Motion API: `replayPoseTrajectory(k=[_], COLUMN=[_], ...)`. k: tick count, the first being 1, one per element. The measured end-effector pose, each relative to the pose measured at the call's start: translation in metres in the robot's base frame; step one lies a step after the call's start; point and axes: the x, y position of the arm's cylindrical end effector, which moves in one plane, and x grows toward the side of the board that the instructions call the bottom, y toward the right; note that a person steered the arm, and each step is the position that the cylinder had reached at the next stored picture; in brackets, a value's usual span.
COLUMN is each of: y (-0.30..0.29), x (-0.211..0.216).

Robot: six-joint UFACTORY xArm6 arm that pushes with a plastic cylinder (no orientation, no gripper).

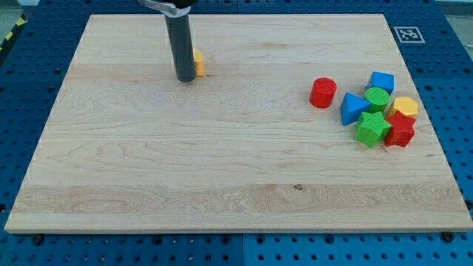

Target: Push the yellow heart to the top center

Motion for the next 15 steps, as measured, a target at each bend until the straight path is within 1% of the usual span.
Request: replayPoseTrajectory(k=[1,2,3,7,9,11,14,15], y=[-0.002,-0.002,0.004,0.045,0.056,0.081,0.094,0.094], x=[-0.005,-0.02,-0.034,-0.065,-0.067,-0.07,-0.098,-0.101])
